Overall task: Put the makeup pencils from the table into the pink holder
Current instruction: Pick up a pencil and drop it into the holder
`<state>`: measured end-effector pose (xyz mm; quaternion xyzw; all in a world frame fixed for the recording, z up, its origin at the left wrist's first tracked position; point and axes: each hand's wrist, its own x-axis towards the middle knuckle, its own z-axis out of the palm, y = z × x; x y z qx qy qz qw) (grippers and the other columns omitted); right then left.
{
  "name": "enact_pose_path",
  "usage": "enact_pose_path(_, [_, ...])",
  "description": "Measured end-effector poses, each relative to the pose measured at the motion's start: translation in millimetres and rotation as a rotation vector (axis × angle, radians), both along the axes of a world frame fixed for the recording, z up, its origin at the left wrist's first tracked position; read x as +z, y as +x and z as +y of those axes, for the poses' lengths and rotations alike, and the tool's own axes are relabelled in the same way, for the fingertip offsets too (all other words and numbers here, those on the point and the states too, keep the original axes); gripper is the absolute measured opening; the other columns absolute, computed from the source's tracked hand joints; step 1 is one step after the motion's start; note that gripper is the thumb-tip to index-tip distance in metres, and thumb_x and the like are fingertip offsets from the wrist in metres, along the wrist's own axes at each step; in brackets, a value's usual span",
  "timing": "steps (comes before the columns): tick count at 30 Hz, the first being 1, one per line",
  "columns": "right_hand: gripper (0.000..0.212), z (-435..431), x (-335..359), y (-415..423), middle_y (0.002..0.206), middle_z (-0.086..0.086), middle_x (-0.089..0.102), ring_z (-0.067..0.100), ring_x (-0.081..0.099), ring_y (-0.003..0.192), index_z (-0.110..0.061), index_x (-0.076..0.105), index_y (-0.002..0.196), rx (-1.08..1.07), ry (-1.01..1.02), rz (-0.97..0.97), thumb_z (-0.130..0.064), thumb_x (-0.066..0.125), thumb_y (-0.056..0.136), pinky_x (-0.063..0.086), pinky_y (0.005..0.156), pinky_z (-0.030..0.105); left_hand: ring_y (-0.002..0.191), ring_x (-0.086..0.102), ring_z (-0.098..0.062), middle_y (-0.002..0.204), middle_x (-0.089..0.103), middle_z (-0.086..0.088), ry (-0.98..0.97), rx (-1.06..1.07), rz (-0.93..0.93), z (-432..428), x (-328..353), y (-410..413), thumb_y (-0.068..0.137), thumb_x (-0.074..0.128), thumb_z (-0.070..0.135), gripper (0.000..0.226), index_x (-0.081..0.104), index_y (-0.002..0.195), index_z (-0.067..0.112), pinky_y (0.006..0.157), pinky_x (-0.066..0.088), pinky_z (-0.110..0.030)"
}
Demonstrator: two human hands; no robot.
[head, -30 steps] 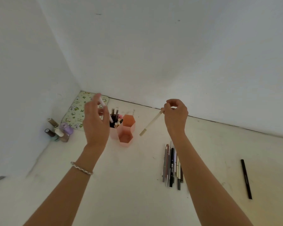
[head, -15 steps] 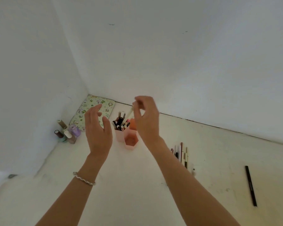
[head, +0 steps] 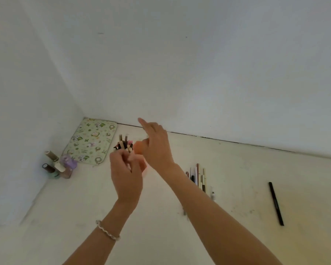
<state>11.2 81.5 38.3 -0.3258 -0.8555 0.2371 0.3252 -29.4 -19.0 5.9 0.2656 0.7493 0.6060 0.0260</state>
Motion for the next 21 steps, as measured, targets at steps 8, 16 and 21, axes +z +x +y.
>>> enact_pose_path(8, [0.047, 45.8, -7.3, 92.3, 0.098, -0.004, 0.061, 0.007, 0.053, 0.075, -0.019, 0.062, 0.114, -0.419, -0.292, 0.247, 0.01, 0.043, 0.083, 0.049, 0.074, 0.029, 0.102, 0.061, -0.015, 0.116, 0.061, 0.001, -0.766, -0.539, -0.074, 52.9, -60.1, 99.2, 0.099, 0.05, 0.023, 0.025, 0.055, 0.122, 0.017, 0.084, 0.046, -0.023])
enact_pose_path(16, [0.042, 45.9, -37.6, 147.1, 0.09, -0.007, 0.064, 0.002, 0.053, 0.07, -0.018, 0.066, 0.105, -0.514, -0.386, 0.209, 0.009, 0.044, 0.081, 0.043, 0.068, 0.017, 0.09, 0.062, -0.019, 0.103, 0.061, -0.003, -0.904, -0.47, -0.065, 68.0, -84.8, 122.3, 0.098, 0.053, 0.015, 0.011, 0.051, 0.109, 0.016, 0.08, 0.054, -0.032])
enact_pose_path(21, [0.04, 45.8, -47.4, 147.6, 0.092, -0.005, 0.065, 0.006, 0.055, 0.073, -0.018, 0.066, 0.107, -0.5, -0.453, 0.183, 0.006, 0.044, 0.083, 0.049, 0.07, 0.022, 0.085, 0.065, -0.013, 0.102, 0.07, 0.001, -0.725, -0.433, -0.25, 65.3, -75.4, 101.3, 0.092, 0.067, 0.014, 0.015, 0.062, 0.106, 0.017, 0.079, 0.054, -0.025])
